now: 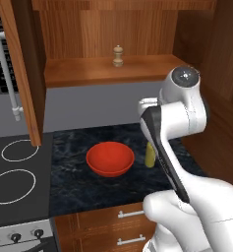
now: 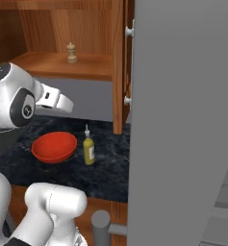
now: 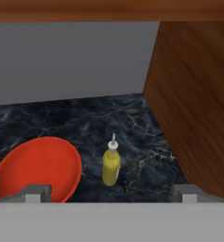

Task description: Retrieve the bottle and the shaker from the cabinet and place them next to the mixing bowl on the counter. Then add garlic from the fridge to the mixing bowl.

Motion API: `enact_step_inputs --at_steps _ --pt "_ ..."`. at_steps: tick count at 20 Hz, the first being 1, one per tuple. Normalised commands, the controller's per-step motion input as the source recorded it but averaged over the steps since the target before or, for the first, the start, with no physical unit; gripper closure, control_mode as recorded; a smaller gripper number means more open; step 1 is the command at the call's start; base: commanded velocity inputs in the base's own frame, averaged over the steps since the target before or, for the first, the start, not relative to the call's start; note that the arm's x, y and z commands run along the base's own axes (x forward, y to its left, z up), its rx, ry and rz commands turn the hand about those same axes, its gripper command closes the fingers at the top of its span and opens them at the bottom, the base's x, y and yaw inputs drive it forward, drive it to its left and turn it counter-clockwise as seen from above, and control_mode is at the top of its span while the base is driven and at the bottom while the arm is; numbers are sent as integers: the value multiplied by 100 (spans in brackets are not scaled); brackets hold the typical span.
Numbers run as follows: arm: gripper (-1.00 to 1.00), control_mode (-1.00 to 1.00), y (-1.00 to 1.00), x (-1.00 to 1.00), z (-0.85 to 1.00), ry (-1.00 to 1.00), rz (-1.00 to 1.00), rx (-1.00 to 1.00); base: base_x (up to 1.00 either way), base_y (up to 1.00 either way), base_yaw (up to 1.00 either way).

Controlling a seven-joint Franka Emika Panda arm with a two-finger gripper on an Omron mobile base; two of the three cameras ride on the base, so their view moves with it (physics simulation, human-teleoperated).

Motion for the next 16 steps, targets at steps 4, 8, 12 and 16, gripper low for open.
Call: enact_step_inputs --at_steps 4,8,12,16 --pt "-100 -100 21 -1 59 -17 2 0 0 0 0" --pt "-100 -100 21 0 59 -11 2 0 0 0 0" --pt "-100 -100 14 0 72 -16 9 0 0 0 0" --pt "-100 -100 18 2 55 -8 8 0 0 0 0"
